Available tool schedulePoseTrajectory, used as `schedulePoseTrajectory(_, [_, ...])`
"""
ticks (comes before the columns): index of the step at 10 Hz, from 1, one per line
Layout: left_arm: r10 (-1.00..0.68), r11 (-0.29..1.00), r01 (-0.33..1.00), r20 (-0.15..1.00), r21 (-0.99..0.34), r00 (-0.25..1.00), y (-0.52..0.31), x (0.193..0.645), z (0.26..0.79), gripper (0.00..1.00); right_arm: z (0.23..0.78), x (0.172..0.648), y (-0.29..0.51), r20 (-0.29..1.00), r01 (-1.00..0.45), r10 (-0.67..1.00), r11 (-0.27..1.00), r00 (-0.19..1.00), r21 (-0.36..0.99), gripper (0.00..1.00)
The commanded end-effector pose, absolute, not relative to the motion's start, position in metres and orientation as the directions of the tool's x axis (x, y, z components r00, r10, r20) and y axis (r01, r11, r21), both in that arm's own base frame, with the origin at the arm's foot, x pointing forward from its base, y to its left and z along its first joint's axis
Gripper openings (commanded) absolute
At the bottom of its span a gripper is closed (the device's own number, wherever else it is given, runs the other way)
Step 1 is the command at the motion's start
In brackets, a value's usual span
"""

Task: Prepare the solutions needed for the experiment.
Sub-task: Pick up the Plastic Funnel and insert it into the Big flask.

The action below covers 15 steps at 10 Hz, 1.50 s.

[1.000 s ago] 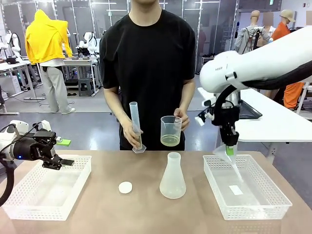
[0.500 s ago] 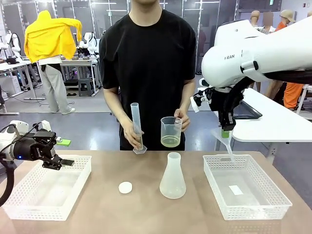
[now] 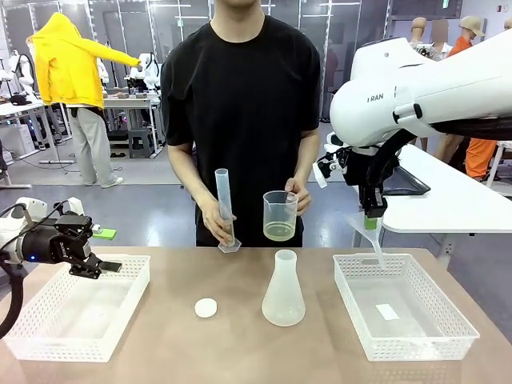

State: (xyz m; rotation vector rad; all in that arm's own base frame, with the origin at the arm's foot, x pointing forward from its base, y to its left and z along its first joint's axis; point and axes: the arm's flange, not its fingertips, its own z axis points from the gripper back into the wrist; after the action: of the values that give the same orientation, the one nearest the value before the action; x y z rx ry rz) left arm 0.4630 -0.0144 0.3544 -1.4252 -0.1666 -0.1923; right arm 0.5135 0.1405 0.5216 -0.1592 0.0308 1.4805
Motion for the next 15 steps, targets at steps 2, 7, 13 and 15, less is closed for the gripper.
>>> schedulePoseTrajectory(2, [-0.02,0.142,0.232,0.232,-0.962,0.973,-0.016,0.465,0.355,1.0,0.52,0.516,0.149,-0.142,-0.993,0.99,-0.004,0.012,-0.115,0.06])
schedulePoseTrajectory(7, [-0.02,0.142,0.232,0.232,-0.962,0.973,-0.016,0.465,0.355,1.0,0.557,0.497,0.215,-0.098,-0.869,0.951,-0.309,-0.295,-0.387,0.06])
schedulePoseTrajectory(13, [-0.02,0.142,0.232,0.232,-0.962,0.973,-0.016,0.465,0.355,1.0,0.584,0.436,0.25,-0.043,-0.704,0.841,-0.479,-0.54,-0.525,0.06])
schedulePoseTrajectory(15, [-0.02,0.142,0.232,0.232,-0.962,0.973,-0.016,0.465,0.355,1.0,0.585,0.423,0.254,-0.028,-0.671,0.815,-0.496,-0.579,-0.551,0.06])
